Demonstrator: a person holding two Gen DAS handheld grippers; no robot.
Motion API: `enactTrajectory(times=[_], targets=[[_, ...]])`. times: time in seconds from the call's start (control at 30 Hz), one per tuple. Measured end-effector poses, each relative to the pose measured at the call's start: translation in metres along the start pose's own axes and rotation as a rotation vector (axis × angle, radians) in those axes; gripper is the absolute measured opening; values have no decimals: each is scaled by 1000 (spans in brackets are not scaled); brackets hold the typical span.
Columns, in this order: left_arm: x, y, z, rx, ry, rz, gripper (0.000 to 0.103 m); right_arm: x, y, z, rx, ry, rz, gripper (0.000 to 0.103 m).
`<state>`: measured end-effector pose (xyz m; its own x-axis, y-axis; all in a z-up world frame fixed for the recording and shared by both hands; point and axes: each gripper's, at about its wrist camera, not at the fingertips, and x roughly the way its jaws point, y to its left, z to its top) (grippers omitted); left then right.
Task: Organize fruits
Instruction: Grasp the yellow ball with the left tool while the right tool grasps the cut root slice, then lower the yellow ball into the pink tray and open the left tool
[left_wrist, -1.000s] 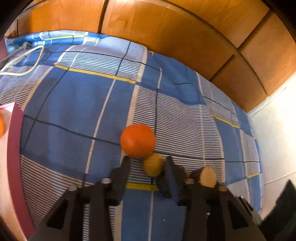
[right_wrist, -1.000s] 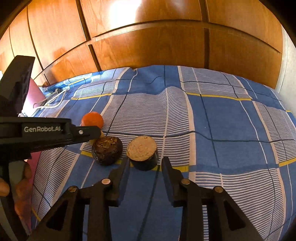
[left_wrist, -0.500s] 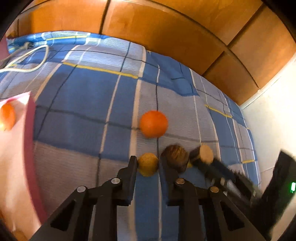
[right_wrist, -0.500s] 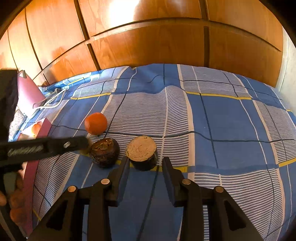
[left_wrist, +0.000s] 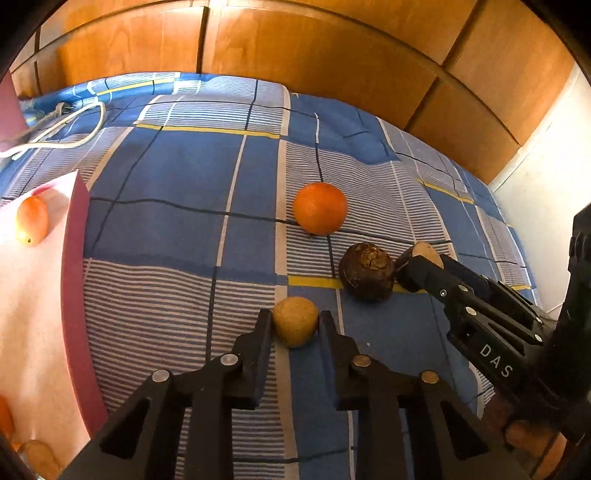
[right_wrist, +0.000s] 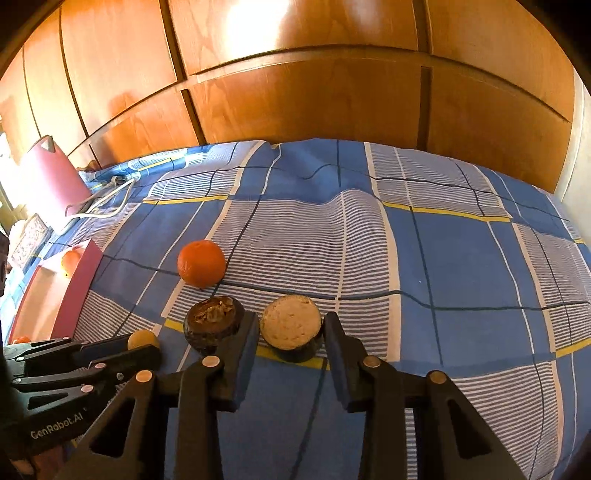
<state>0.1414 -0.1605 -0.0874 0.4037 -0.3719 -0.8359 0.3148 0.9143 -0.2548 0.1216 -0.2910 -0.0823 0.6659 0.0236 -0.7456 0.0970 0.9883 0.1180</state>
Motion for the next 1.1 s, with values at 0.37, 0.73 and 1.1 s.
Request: enactTrajectory(times=[0.37,0.73,1.1], targets=[[-27,-1,-17,3,-7,-2,25,0,5,1,-20,14,-32,36],[-102,39,-18,-64,-155,46,25,-9,6,-8,-7,32,-45,36],[-130,128,-27,-266,-213,259,33,-24,12,-18,0,29,-46,35]])
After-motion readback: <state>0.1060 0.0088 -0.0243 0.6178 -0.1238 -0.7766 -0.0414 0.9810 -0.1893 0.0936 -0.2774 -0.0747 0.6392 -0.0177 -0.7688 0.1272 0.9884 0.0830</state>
